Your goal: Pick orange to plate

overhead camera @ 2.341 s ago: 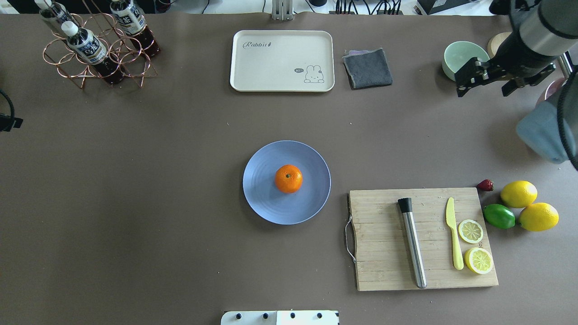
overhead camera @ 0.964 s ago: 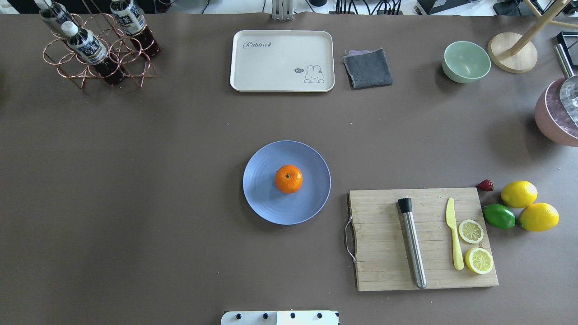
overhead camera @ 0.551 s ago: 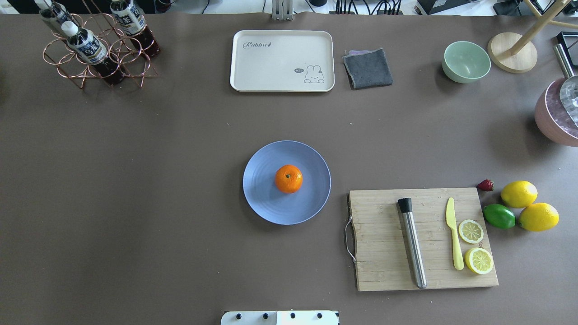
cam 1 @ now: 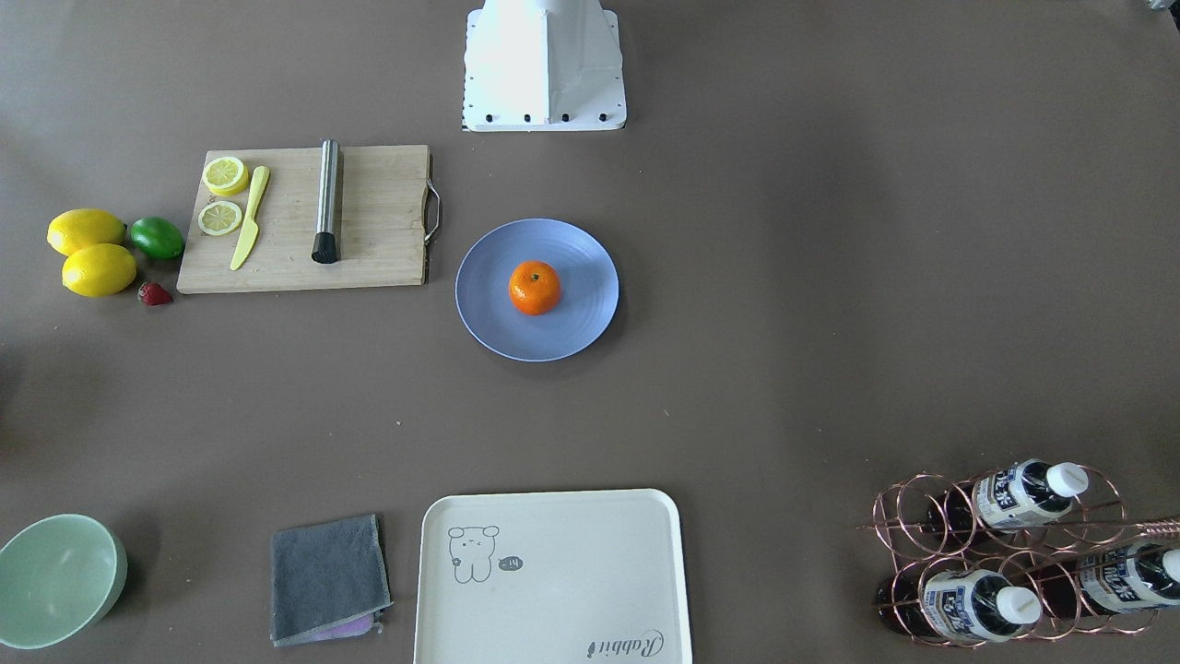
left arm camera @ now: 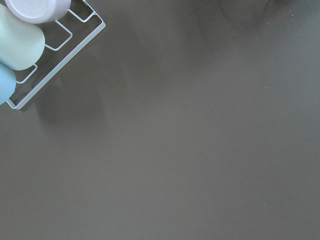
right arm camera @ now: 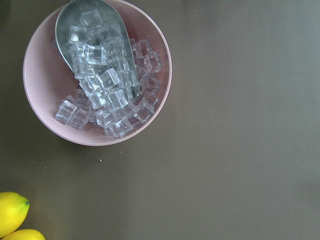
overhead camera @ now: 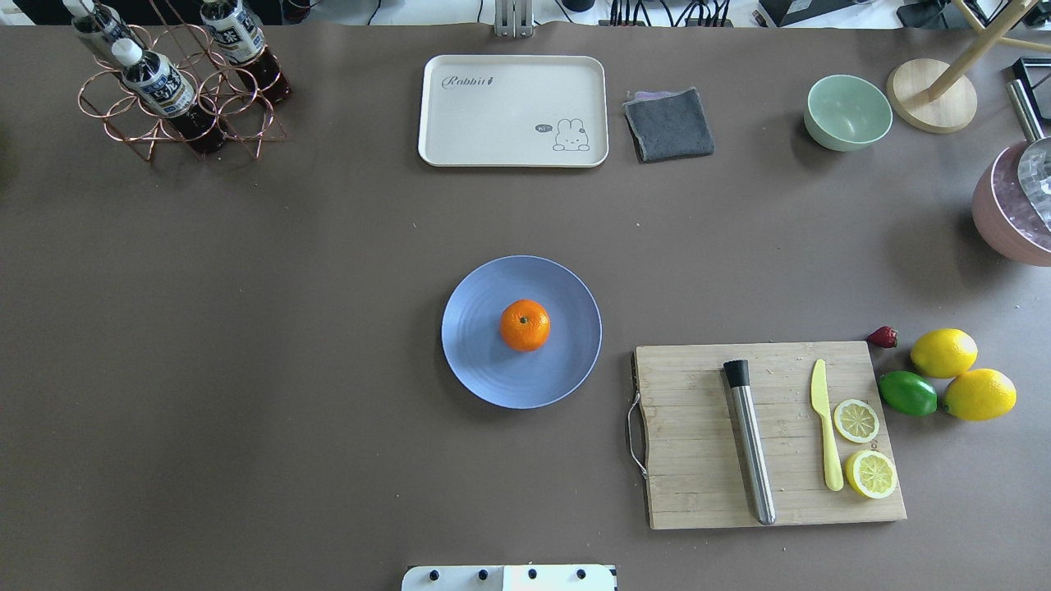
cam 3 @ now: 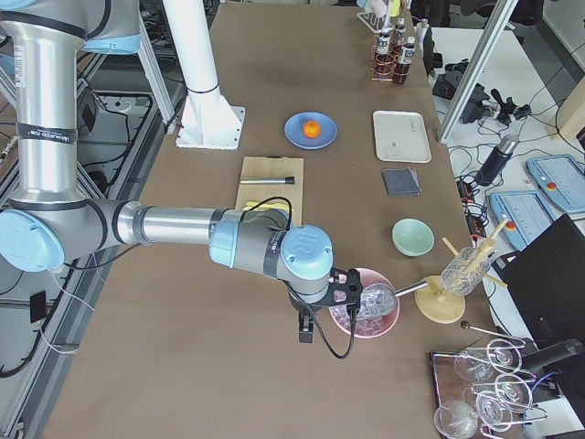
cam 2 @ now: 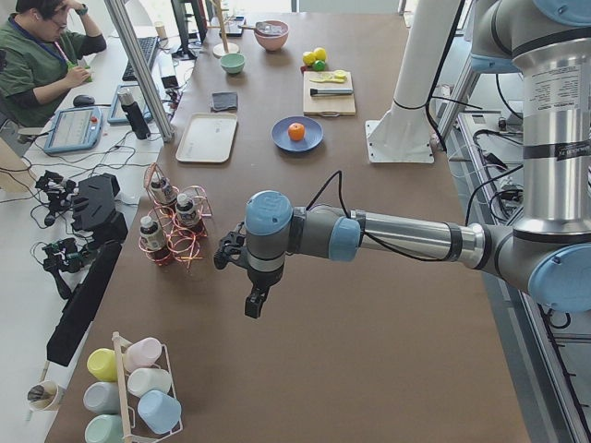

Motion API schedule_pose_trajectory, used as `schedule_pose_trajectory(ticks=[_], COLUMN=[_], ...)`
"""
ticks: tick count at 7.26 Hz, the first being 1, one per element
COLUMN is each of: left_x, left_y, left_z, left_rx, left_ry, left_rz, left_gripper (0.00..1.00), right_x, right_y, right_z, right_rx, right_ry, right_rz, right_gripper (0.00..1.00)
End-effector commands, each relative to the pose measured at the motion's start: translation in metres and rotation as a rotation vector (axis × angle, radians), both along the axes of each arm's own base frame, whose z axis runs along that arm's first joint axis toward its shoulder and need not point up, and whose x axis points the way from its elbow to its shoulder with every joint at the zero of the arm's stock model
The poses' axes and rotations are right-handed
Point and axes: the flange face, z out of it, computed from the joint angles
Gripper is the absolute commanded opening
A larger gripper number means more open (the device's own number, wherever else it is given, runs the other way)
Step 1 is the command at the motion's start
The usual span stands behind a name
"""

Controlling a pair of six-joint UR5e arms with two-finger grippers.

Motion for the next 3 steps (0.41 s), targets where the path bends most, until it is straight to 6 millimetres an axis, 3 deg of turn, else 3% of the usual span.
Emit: schedule_pose_trajectory(ticks=[1,3], left_x=[0.0000,-0.0002], left_y=[-0.0016,-0.0035], left_z=[-0.0018,-0.0023], left_rx=[0.004,0.006], left_ry=[-0.001,-0.003], left_rz=[0.000,0.000], left_gripper=[0.98,0.98], right_x=[-0.0002,-0.0001], right_y=[0.0003,0.0003], right_z=[0.0002,0.0003], right_rx=[-0.002,-0.002], right_ry=[-0.002,0.000], right_rz=[0.002,0.002], right_gripper=[1.00,1.00])
